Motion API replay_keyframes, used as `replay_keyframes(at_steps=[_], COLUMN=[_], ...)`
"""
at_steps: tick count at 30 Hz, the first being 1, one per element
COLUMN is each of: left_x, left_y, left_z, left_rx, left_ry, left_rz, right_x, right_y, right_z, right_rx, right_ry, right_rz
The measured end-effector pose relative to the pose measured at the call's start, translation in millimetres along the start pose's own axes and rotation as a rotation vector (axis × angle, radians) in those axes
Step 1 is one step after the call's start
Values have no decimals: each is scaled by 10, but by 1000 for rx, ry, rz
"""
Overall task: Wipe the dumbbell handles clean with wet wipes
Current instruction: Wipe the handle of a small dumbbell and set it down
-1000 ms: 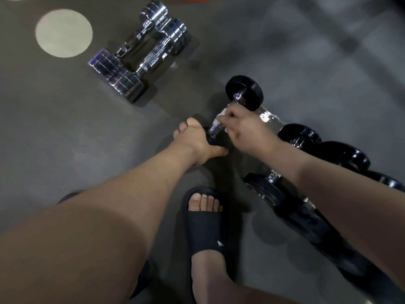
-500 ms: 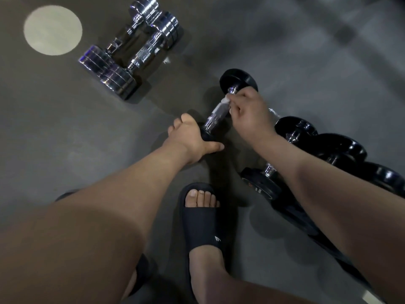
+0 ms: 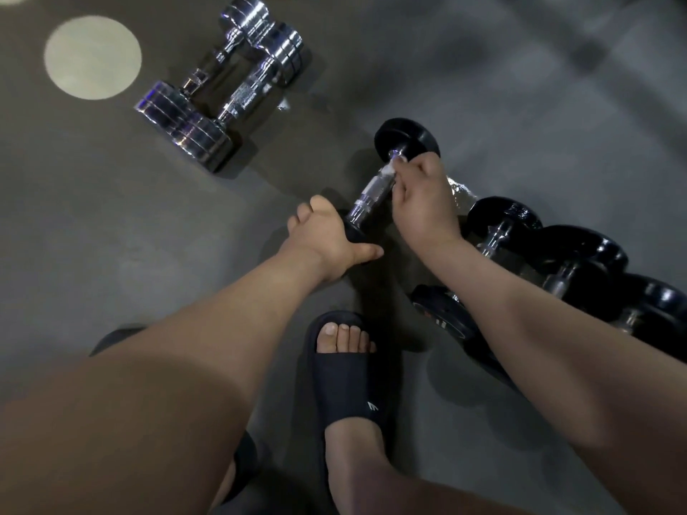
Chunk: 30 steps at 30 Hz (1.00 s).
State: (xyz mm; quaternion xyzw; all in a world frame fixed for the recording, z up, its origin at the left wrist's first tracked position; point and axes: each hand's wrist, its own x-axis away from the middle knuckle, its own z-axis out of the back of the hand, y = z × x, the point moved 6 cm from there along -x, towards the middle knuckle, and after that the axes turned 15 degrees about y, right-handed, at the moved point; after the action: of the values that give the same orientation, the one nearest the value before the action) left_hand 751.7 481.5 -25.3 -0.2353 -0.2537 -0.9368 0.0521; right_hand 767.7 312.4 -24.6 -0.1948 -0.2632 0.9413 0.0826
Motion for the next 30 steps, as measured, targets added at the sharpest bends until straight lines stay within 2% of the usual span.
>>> replay_keyframes(at_steps=[3,9,14,15,18,22,24,28,30], left_x=[22,57,35,36,52,76,72,20,1], left_y=[12,80,64,64,73,78,88,43,9], left_z=[-42,-73,-52,-55,-67,-76,-69,-4,19], left_rx=[-42,-135,-121,-119,-120,-122,-123,-76,-42], left_ry=[-15,-66,-53,-50,-42,-41,-44,-80,-87], left_rz=[-8,-66,-41,-38,-39,-42,-41,9,27], right_x=[53,34,-11,-13,-6,39,76,189,130], right_y=[-24,29,100,114,108,14,-12,-56,-41], right_z=[44,146,147,127,90,97,123,128,147], right_rx=[-43,-105,-412,-414,-321,-162,-132,-96,-12], right_ry=[24,12,47,30,4,45,48,-37,-76], right_rz=[-37,-257,-580,-592,-472,-209,-155,37,71])
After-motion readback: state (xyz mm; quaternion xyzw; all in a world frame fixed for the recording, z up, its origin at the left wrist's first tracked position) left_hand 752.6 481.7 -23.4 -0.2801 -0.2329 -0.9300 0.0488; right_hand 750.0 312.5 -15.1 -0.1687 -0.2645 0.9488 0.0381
